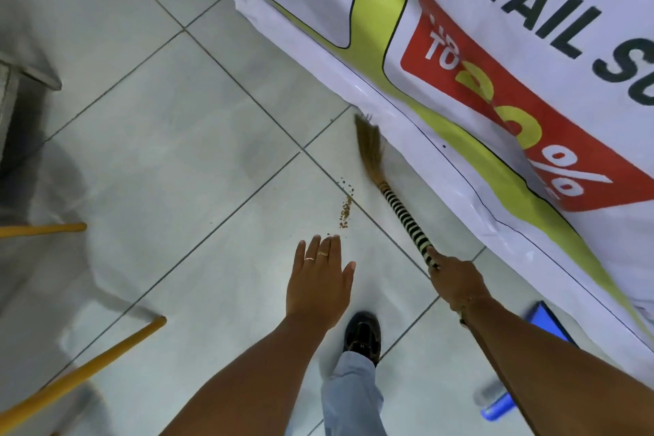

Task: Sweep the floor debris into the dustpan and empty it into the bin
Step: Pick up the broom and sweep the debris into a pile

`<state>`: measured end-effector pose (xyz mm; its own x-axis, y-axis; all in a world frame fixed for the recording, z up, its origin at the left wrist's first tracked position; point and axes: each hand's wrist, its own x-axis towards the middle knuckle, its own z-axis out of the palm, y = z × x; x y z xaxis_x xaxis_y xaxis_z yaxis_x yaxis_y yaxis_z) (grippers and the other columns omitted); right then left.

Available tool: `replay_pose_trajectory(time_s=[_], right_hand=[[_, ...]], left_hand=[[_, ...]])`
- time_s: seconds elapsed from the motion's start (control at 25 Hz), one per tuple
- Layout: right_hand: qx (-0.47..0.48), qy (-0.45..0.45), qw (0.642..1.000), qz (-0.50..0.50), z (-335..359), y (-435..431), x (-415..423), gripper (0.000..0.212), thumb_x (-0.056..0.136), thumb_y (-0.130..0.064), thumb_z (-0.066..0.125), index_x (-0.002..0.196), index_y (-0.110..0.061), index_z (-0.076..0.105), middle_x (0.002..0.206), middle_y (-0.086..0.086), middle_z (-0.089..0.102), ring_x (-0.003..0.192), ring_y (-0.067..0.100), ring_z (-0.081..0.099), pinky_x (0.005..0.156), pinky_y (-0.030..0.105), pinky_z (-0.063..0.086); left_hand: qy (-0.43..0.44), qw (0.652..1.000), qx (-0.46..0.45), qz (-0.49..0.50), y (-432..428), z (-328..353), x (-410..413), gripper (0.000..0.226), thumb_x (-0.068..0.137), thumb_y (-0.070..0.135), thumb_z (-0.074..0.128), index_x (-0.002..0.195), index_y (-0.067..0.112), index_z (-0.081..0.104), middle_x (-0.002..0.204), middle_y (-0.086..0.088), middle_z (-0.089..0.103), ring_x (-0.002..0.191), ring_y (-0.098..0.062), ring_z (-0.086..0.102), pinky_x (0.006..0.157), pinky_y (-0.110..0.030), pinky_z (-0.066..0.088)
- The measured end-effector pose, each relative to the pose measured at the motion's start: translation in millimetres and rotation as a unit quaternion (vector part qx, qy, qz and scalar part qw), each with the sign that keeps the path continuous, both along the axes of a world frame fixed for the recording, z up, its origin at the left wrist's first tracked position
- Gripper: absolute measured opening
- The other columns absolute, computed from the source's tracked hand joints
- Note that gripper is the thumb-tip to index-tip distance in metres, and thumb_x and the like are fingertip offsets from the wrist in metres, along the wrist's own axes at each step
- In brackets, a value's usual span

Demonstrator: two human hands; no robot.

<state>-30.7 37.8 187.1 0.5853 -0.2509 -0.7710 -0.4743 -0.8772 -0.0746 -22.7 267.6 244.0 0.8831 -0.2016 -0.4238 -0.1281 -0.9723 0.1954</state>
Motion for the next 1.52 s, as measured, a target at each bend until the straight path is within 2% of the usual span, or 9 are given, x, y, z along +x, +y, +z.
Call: replay_pose_trajectory(time_s=[0.16,0.4,0.6,0.8,0.96,1.2,1.32,1.4,1.52], right_hand=[[0.012,0.007,0.996,0.092,-7,-16,-10,0.046,0.096,-0.025,0.039,0.141,-0.034,0.034,0.121,0.011,0.063,0.109,0.032,0.058,0.091,0.035,0.048],[0.001,0.002,0.986,0.167,4,-49,-68,0.047,0.095,-0.029,0.039,0.139,-0.041,0.029,0.119,0.004,0.061,0.099,0.033,0.063,0.083,0.04,0.051],[-0.036,-0.147,0.978,0.142,11,-70,-87,0.061,0.075,-0.012,0.074,0.127,-0.031,0.048,0.084,0.012,0.068,0.046,0.039,0.062,0.038,0.042,0.052],[-0.038,-0.047,0.995,0.08,-6,-73,-27,0.048,0.094,-0.022,0.04,0.14,-0.033,0.033,0.116,0.014,0.062,0.101,0.037,0.06,0.086,0.042,0.049],[-0.026,0.035,0.992,0.122,-2,-60,-65,0.049,0.094,-0.022,0.037,0.142,-0.035,0.029,0.12,0.01,0.062,0.108,0.032,0.059,0.09,0.038,0.048],[0.015,0.067,0.991,0.111,-1,-39,-126,0.051,0.094,-0.024,0.035,0.142,-0.039,0.027,0.122,0.003,0.06,0.108,0.026,0.059,0.088,0.037,0.047],[-0.002,-0.015,0.998,0.058,15,-22,-154,0.047,0.094,-0.026,0.039,0.139,-0.035,0.036,0.106,0.006,0.065,0.086,0.028,0.067,0.062,0.036,0.043],[-0.013,-0.07,0.997,0.015,24,-14,-176,0.041,0.09,-0.03,0.039,0.126,-0.023,0.057,0.071,0.007,0.066,0.049,0.027,0.064,0.041,0.026,0.029],[-0.019,-0.063,0.998,-0.014,42,21,-195,0.045,0.095,-0.039,0.022,0.121,-0.022,0.054,0.045,0.0,0.045,0.031,0.018,0.049,0.034,0.009,0.01]], left_hand=[[0.013,1.0,0.019,0.007,-10,0,-1,0.058,0.089,0.04,0.028,0.115,0.004,0.065,0.109,-0.009,0.074,0.109,-0.026,0.066,0.096,-0.045,0.048],[0.025,0.999,0.02,0.008,-23,8,-8,0.059,0.091,0.041,0.025,0.114,0.004,0.066,0.107,-0.009,0.074,0.107,-0.026,0.067,0.094,-0.045,0.05],[0.039,0.999,0.018,0.015,-24,7,-15,0.065,0.095,0.044,0.016,0.118,0.005,0.063,0.112,-0.008,0.073,0.111,-0.025,0.065,0.098,-0.041,0.047],[0.041,0.999,0.025,0.026,-16,-2,-20,0.066,0.09,0.043,0.018,0.128,0.004,0.055,0.123,-0.011,0.066,0.122,-0.027,0.056,0.107,-0.044,0.037],[0.039,0.999,0.019,0.019,-13,5,-12,0.06,0.097,0.043,0.021,0.138,0.006,0.043,0.137,-0.01,0.055,0.134,-0.025,0.044,0.115,-0.042,0.027],[0.04,0.999,-0.012,0.02,-16,13,-6,0.081,0.096,0.044,-0.004,0.116,0.006,0.065,0.109,-0.008,0.074,0.109,-0.025,0.066,0.096,-0.044,0.049],[0.026,0.999,-0.019,0.008,-2,9,-12,0.081,0.097,0.044,-0.004,0.116,0.006,0.065,0.11,-0.008,0.073,0.109,-0.025,0.066,0.096,-0.043,0.048],[0.026,1.0,-0.013,0.004,13,6,-16,0.075,0.098,0.043,0.002,0.116,0.005,0.065,0.109,-0.008,0.073,0.109,-0.025,0.066,0.096,-0.043,0.048],[0.013,1.0,-0.009,-0.015,57,5,-23,0.059,0.092,0.041,0.025,0.114,0.004,0.066,0.107,-0.008,0.074,0.107,-0.026,0.067,0.095,-0.043,0.049]])
